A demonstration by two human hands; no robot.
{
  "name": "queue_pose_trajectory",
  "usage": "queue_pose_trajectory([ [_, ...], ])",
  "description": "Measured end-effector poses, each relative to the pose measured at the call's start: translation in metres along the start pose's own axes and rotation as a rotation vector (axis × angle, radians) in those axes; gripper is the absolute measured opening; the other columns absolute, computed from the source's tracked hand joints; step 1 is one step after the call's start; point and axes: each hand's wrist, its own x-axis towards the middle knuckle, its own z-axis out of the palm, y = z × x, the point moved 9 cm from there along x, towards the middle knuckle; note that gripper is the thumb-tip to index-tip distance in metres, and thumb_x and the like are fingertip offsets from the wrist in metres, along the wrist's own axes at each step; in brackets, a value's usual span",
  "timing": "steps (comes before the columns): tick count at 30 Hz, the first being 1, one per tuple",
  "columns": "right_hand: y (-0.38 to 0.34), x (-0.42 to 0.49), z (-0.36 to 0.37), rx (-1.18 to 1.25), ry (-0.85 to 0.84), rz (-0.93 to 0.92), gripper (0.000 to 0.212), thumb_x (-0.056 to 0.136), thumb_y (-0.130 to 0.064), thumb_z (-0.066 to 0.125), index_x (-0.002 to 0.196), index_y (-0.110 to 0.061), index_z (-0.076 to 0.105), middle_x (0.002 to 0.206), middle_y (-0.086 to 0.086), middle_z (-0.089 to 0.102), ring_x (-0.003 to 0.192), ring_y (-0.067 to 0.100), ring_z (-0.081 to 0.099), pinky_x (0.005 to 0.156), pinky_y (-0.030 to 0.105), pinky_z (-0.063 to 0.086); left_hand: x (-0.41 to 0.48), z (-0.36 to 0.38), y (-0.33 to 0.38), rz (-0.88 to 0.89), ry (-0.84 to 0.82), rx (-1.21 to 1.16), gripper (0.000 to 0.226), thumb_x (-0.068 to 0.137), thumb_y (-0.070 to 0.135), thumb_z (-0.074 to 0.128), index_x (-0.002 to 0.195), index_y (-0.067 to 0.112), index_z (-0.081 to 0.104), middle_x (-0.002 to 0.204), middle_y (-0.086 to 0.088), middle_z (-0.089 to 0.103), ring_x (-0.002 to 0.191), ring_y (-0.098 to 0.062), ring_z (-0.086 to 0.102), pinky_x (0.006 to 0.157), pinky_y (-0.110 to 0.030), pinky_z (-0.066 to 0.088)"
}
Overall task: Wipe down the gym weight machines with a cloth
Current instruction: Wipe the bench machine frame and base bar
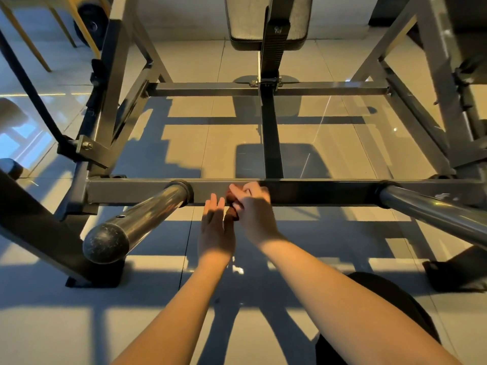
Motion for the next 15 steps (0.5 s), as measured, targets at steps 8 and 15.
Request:
queue_pose_trajectory([
  [8, 0.124, -0.036, -0.096, -0.122, 0.289, 0.202, 0.039, 0.098, -0.017, 0.062, 0.138, -0.02, 0.063, 0.118, 0.008, 0.055, 0.109, 0.027, 0.045, 0.093, 0.04, 0.047, 0.003, 0.038, 0.064, 0.299, -0.05, 0.098, 0.046, 0.104, 0.017, 0.049, 0.149, 0.006, 0.045, 0.16, -0.01, 0.035, 0.151, -0.031, 0.027, 0.122, -0.046, 0.026],
  [15, 0.158, -0.042, -0.122, -0.079, 0.353, 0.48, 0.042, 0.101, -0.02, 0.057, 0.143, -0.02, 0.057, 0.133, 0.013, 0.049, 0.118, 0.035, 0.043, 0.101, 0.039, 0.039, -0.01, 0.077, 0.097, 0.359, -0.138, 0.128, 0.049, 0.106, 0.02, 0.042, 0.154, 0.016, 0.037, 0.164, -0.001, 0.028, 0.152, -0.023, 0.022, 0.124, -0.041, 0.024],
])
